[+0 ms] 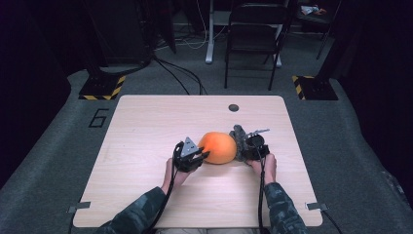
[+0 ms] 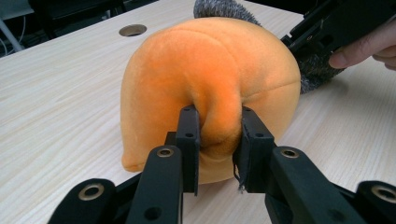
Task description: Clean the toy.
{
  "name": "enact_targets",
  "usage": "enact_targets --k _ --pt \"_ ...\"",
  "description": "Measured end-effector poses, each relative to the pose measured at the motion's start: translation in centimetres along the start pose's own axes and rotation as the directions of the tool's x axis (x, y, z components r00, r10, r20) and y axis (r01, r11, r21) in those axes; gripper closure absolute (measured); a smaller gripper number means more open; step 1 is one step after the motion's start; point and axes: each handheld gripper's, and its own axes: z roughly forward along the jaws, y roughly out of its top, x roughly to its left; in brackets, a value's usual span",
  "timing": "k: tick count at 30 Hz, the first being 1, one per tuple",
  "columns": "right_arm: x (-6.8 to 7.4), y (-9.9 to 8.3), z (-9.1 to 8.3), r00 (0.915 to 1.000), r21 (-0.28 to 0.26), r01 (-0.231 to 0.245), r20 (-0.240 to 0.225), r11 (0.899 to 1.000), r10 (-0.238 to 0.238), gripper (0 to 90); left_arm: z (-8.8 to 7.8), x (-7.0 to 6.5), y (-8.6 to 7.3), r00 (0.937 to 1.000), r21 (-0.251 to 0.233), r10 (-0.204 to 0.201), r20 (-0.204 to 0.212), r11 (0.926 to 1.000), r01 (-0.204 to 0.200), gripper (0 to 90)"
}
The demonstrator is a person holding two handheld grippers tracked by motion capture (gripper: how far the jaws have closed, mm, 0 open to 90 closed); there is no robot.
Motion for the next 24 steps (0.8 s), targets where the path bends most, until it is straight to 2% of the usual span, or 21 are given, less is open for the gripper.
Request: enact_targets --k 3,4,5,6,9,11,13,14,17,20,21,22,23,24 --pt "0.0 0.3 -0.5 0.9999 -0.015 0.013 0.008 1.000 -0.013 69.5 -0.2 0.2 0.1 0.9999 0.001 -0.010 0.007 1.0000 0.010 75.0" --pt "0.1 0.4 -1.0 0.9999 -0.022 0.005 0.013 1.000 -0.005 69.5 -0.4 0.3 0.2 0.9993 -0.007 -0.036 0.008 0.9993 0.036 75.2" --pt "0.1 0.6 -1.4 0.9998 -0.032 0.003 0.018 0.999 -0.002 69.5 -0.5 0.4 0.3 0.9991 -0.007 -0.042 0.009 0.9991 0.042 75.3" --pt "0.0 0.7 -1.7 1.0000 -0.051 0.004 0.008 0.999 -0.004 69.5 -0.5 0.4 0.3 0.9991 -0.007 -0.042 0.009 0.9991 0.042 75.4" --pt "0.0 1.4 -3.9 1.0000 -0.127 0.002 -0.005 0.992 -0.002 69.6 -1.2 0.5 1.0 0.9965 -0.010 -0.081 0.019 0.9967 0.081 75.7" --pt "0.3 1.9 -5.6 0.9992 -0.176 -0.013 -0.040 0.984 0.006 69.6 -1.6 0.5 1.3 0.9954 -0.006 -0.091 0.029 0.9958 0.092 75.7" --pt "0.9 2.3 -7.0 0.9956 -0.221 0.006 -0.090 0.975 -0.027 69.6 -1.8 0.4 1.5 0.9936 -0.013 -0.107 0.037 0.9941 0.108 75.7" --pt "1.6 2.5 -7.4 0.9920 -0.226 0.006 -0.121 0.974 -0.035 69.6 -1.8 0.3 1.6 0.9929 -0.011 -0.112 0.038 0.9935 0.113 75.6" --pt "3.1 2.5 -7.0 0.9841 -0.215 0.039 -0.161 0.976 -0.075 69.5 -1.6 0.3 1.4 0.9946 -0.004 -0.099 0.033 0.9951 0.099 74.6" --pt "3.7 2.2 -5.0 0.9866 -0.184 0.081 -0.125 0.980 -0.105 69.6 -1.4 0.5 1.2 0.9956 -0.006 -0.090 0.026 0.9959 0.090 65.0" --pt "3.6 2.1 -4.6 0.9869 -0.174 0.069 -0.132 0.982 -0.092 69.6 -1.5 0.3 1.2 0.9985 -0.004 -0.055 0.001 0.9985 0.055 58.6" --pt "3.6 2.1 -4.4 0.9895 -0.165 0.046 -0.128 0.985 -0.068 69.6 -1.5 0.2 1.1 0.9995 -0.006 -0.031 -0.006 0.9995 0.031 53.8" --pt "3.4 2.0 -4.1 0.9897 -0.173 0.077 -0.106 0.982 -0.096 69.6 -1.6 -0.3 1.0 0.9995 -0.004 0.006 -0.030 1.0000 -0.006 49.1" --pt "3.4 1.9 -4.0 0.9911 -0.164 0.053 -0.112 0.985 -0.072 69.6 -1.6 -0.6 1.0 0.9982 0.007 0.042 -0.044 0.9991 -0.041 44.6"
